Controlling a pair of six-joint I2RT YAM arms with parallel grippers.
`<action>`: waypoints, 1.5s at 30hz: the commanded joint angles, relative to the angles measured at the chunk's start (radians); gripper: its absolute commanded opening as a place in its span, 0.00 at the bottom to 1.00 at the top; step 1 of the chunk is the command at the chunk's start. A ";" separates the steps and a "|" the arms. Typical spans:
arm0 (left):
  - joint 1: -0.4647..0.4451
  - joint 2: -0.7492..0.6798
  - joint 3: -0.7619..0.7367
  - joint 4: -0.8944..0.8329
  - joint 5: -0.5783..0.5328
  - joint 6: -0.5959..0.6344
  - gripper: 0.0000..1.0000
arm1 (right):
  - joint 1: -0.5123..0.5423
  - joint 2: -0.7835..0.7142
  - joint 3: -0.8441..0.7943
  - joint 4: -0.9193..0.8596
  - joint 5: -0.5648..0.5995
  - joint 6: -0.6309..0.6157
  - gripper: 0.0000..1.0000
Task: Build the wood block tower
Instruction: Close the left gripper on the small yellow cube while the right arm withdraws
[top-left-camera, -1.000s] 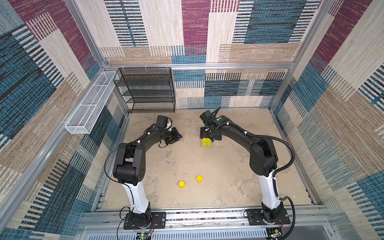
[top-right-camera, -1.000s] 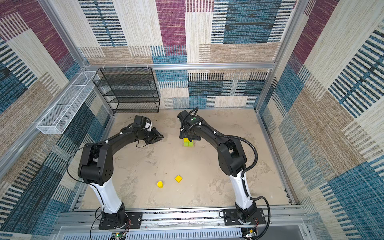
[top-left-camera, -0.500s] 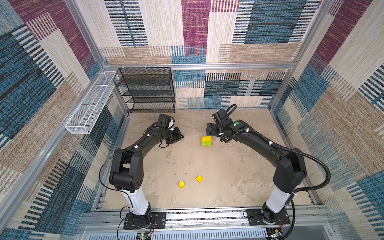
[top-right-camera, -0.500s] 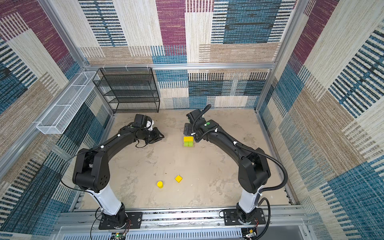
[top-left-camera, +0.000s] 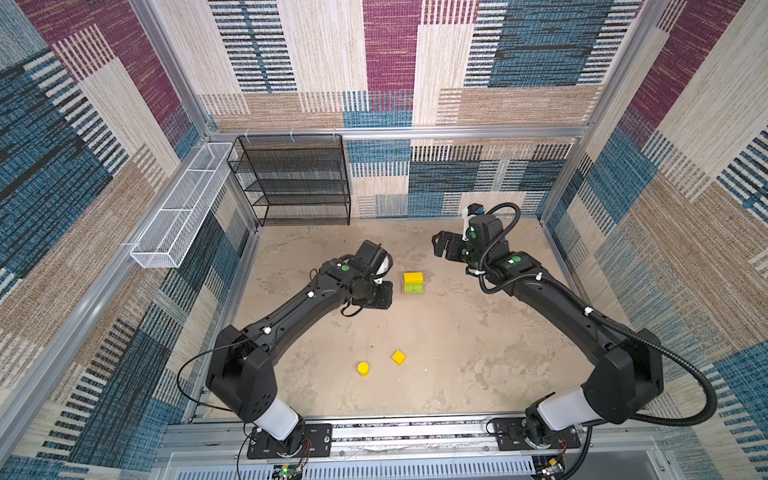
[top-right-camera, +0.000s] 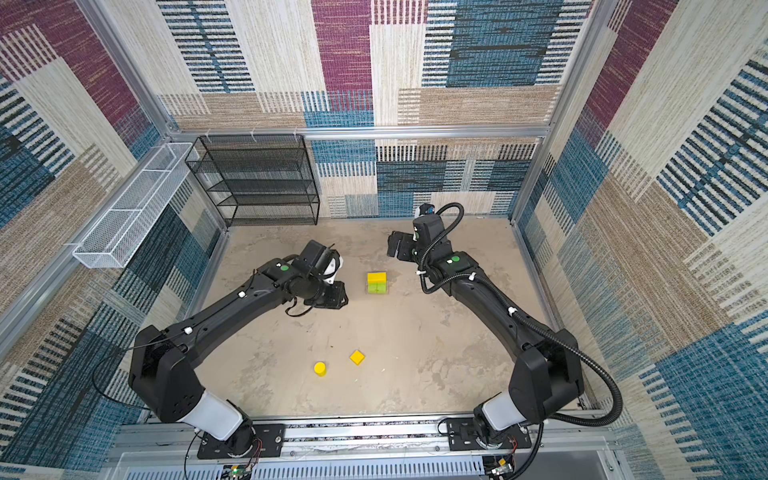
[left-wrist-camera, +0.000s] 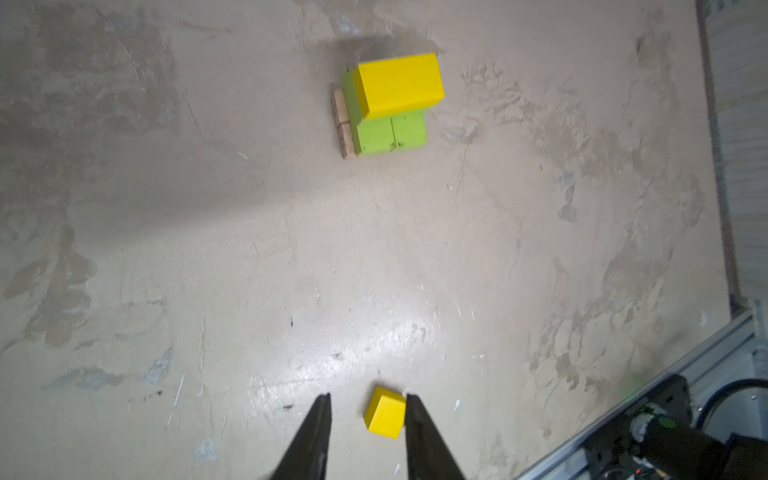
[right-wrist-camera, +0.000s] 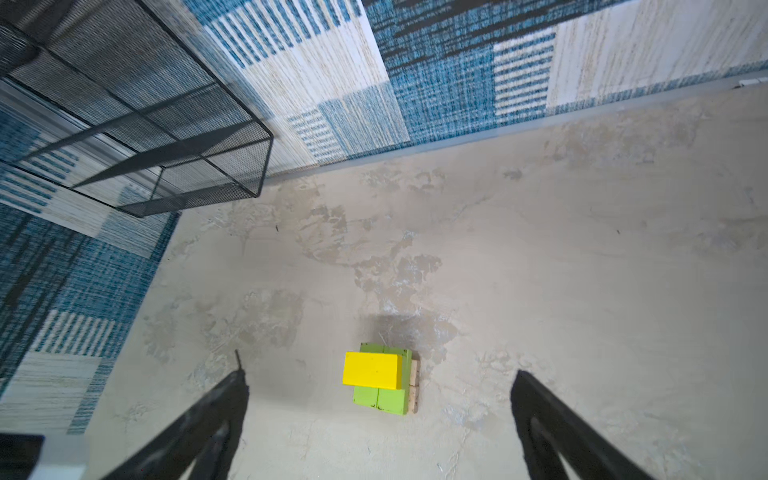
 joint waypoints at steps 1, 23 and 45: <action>-0.050 -0.012 -0.021 -0.107 -0.102 0.063 0.45 | -0.017 -0.025 -0.023 0.145 -0.075 -0.004 0.99; -0.314 0.271 -0.033 -0.100 -0.193 0.147 0.65 | -0.094 -0.298 -0.347 0.356 -0.015 0.115 0.99; -0.327 0.268 -0.145 0.080 -0.152 0.148 0.45 | -0.105 -0.367 -0.400 0.358 0.018 0.115 0.99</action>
